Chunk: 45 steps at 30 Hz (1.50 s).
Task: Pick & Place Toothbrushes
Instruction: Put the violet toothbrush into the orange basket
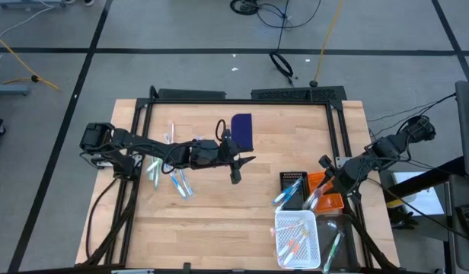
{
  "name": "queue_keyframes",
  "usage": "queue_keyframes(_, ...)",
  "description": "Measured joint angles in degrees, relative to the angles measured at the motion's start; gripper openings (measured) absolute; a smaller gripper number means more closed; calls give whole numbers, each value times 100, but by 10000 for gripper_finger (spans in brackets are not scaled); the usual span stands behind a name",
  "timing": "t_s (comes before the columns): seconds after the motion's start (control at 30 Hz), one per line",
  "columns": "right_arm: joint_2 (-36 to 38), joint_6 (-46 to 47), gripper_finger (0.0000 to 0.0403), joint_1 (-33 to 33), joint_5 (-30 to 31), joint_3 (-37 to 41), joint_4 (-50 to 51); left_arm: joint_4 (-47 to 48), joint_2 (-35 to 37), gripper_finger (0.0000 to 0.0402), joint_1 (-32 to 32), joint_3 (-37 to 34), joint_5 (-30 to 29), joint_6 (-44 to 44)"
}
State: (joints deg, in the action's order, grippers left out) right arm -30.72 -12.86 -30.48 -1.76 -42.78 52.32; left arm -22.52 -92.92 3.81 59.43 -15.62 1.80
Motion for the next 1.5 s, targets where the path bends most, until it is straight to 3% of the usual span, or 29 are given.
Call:
queue_keyframes(0.27,-8,130,138,0,77,5,-222,0,0,134,0,-1,0,-2)
queue_keyframes(0.53,-156,479,126,7,925,26,-2203,82,0,134,0,-1,-283,318)
queue_keyframes(0.7,-822,477,118,15,923,64,-3117,685,104,134,-10,-1,-348,622)
queue_keyframes(0.93,-2186,293,110,490,944,280,-4379,3476,844,133,-67,-5,-1528,1974)
queue_keyframes(1.03,-2648,315,110,802,918,298,-4769,4973,1172,133,-235,-3,-1635,2729)
queue_keyframes(1.23,-3213,309,116,1240,909,297,-5625,7297,1339,134,-762,-8,-1220,3685)
queue_keyframes(1.5,-3482,314,118,1426,891,296,-6335,7953,1300,134,-1539,-191,-152,3489)
